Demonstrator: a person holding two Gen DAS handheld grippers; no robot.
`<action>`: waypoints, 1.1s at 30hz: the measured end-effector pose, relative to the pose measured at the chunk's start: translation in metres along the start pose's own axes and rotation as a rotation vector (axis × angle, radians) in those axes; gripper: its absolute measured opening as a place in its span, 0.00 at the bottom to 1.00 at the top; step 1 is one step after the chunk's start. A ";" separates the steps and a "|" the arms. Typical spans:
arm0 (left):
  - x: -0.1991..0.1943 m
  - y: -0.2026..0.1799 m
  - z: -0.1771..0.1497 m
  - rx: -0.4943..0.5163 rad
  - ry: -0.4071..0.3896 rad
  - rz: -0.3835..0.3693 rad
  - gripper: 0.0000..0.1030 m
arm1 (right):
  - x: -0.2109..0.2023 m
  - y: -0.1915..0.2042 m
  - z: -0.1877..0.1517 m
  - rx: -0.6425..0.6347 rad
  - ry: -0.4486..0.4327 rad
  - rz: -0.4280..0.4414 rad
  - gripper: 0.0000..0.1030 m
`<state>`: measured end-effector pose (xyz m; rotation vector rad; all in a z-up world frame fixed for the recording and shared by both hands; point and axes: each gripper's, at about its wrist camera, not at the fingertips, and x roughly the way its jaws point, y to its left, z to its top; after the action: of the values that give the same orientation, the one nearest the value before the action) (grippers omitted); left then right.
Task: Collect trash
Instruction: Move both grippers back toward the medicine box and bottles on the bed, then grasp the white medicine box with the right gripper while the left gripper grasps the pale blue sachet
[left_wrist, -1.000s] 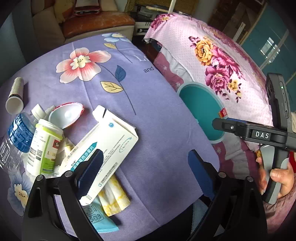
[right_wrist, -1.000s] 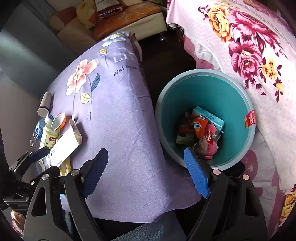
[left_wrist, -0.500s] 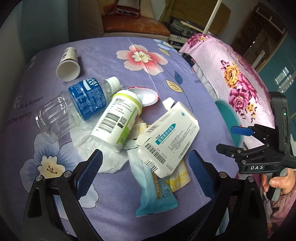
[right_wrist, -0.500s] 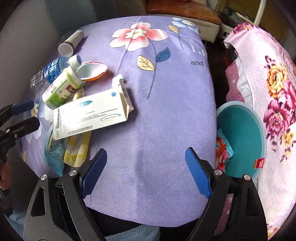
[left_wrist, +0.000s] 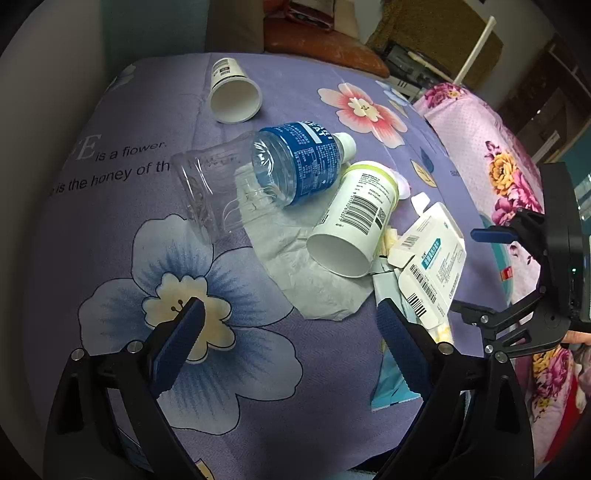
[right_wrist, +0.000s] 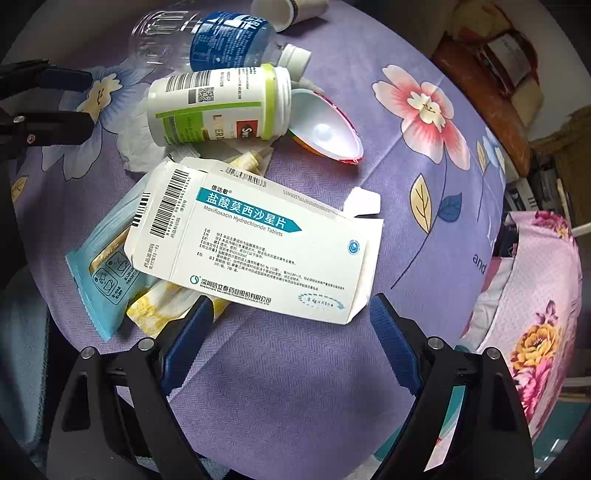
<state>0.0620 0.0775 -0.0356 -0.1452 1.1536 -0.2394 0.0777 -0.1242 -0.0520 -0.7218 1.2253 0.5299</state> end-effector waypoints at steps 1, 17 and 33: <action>0.001 0.002 0.000 -0.004 0.002 -0.001 0.91 | 0.001 0.003 0.005 -0.036 0.001 -0.001 0.80; 0.010 0.026 -0.001 -0.044 0.031 -0.005 0.91 | 0.028 -0.005 0.076 -0.180 0.102 0.239 0.80; 0.014 -0.036 -0.017 0.046 0.080 -0.093 0.91 | -0.025 -0.045 0.018 0.250 -0.038 0.200 0.26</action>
<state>0.0474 0.0397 -0.0467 -0.1497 1.2214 -0.3568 0.1145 -0.1406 -0.0153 -0.3789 1.3078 0.5401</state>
